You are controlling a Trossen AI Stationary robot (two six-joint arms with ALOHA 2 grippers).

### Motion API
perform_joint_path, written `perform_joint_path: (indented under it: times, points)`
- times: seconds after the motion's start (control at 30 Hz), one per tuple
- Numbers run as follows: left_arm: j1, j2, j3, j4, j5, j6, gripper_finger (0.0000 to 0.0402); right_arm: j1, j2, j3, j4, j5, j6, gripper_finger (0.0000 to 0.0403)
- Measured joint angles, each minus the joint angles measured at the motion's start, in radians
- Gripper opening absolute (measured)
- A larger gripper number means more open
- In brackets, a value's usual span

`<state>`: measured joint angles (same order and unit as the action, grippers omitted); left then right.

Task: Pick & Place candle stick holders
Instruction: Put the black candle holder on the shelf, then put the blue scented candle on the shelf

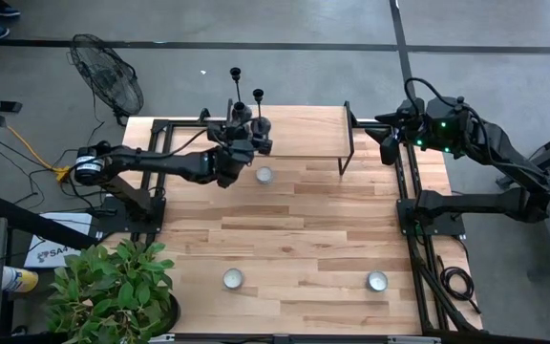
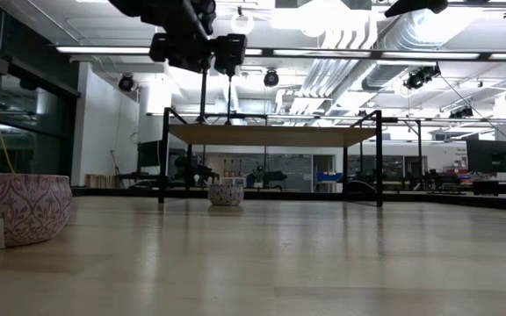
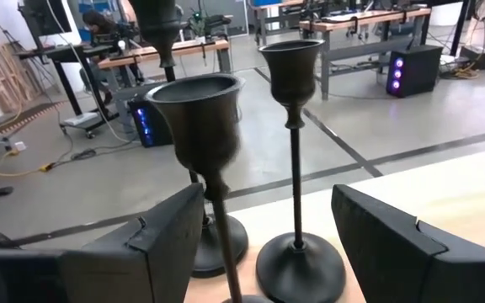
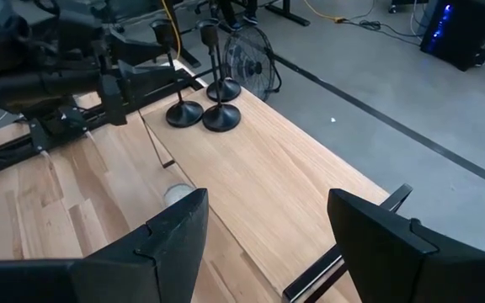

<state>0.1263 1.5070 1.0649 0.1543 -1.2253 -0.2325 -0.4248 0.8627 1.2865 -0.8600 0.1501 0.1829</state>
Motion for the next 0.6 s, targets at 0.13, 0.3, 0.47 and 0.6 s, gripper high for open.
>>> perform_joint_path:
  times: [0.13, 0.3, 0.47, 0.6]
  points:
    - [-0.031, 0.000, 0.000, 0.000, -0.039, 0.000, 0.0258, 0.000, 0.000, 0.000, -0.011, 0.000, 0.000, 0.0240]
    - [-0.071, 0.000, 0.000, 0.000, -0.050, 0.000, 0.0257, 0.000, 0.000, 0.000, -0.026, 0.000, 0.000, 0.0240]
    - [-0.131, 0.000, 0.000, 0.000, -0.069, 0.000, 0.0257, 0.000, 0.000, 0.000, -0.037, 0.000, -0.005, 0.0240]
    - [-0.191, 0.000, 0.000, 0.001, -0.099, 0.027, 0.0257, 0.000, 0.000, 0.000, -0.039, -0.002, -0.008, 0.0240]
